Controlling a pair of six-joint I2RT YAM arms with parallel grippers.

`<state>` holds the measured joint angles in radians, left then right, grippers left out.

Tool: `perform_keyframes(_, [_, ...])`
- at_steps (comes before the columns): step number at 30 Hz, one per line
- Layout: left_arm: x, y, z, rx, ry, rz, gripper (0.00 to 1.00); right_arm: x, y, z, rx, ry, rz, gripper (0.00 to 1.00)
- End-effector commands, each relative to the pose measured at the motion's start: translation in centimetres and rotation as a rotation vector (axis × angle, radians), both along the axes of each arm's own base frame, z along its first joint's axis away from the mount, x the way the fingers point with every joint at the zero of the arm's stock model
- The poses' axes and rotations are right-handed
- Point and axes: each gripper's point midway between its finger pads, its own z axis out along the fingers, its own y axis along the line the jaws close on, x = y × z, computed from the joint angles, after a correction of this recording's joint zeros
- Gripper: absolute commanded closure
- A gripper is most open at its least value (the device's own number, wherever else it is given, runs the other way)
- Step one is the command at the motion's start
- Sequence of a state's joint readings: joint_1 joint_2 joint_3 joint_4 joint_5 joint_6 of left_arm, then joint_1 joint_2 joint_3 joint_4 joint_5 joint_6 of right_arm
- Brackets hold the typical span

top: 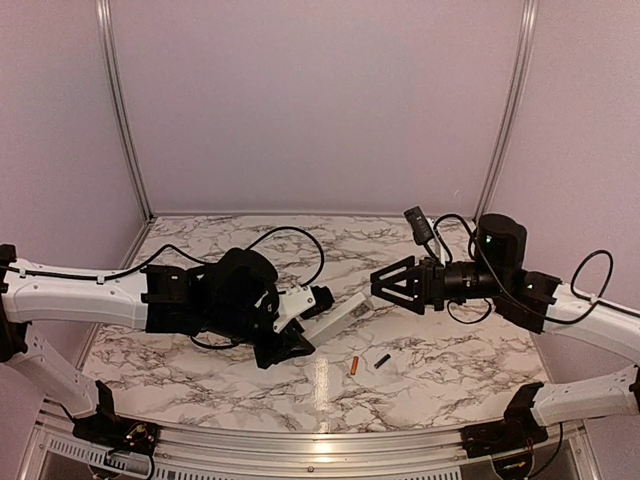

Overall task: Load the batteries into the remote control
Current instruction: Pass from the left arm to the right

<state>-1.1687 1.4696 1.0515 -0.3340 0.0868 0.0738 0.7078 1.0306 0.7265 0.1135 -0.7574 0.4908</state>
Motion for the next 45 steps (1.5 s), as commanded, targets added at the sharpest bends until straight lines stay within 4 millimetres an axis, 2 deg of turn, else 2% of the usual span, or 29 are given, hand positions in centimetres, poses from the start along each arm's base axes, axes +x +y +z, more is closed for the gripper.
perform_keyframes(1, [-1.4, -1.4, 5.5, -0.216, 0.093, -0.102, 0.97, -0.4, -0.4, 0.7, 0.024, -0.129, 0.016, 0.19])
perform_keyframes(6, [-2.0, -1.2, 8.6, -0.359, 0.17, -0.162, 0.97, -1.0, -0.2, 0.9, 0.056, -0.143, 0.054, 0.2])
perform_keyframes(12, [-2.8, -1.6, 9.8, -0.423, 0.226, -0.222, 0.97, -2.4, 1.3, 1.4, 0.112, -0.111, 0.15, 0.23])
perform_keyframes(20, [-3.9, -2.2, 9.8, -0.436, 0.294, -0.286, 0.98, -3.7, 3.5, 2.7, 0.129, -0.122, 0.249, 0.33])
perform_keyframes(23, [-4.4, -2.3, 9.5, -0.424, 0.318, -0.312, 0.99, -3.9, 3.7, 3.0, 0.128, -0.13, 0.272, 0.35])
perform_keyframes(29, [-4.1, -2.4, 8.4, -0.392, 0.327, -0.298, 0.99, -4.3, 3.6, 4.3, 0.145, -0.152, 0.289, 0.39])
perform_keyframes(45, [-3.4, -2.7, 8.1, -0.378, 0.334, -0.285, 1.0, -4.1, 4.1, 3.2, 0.104, -0.112, 0.308, 0.79])
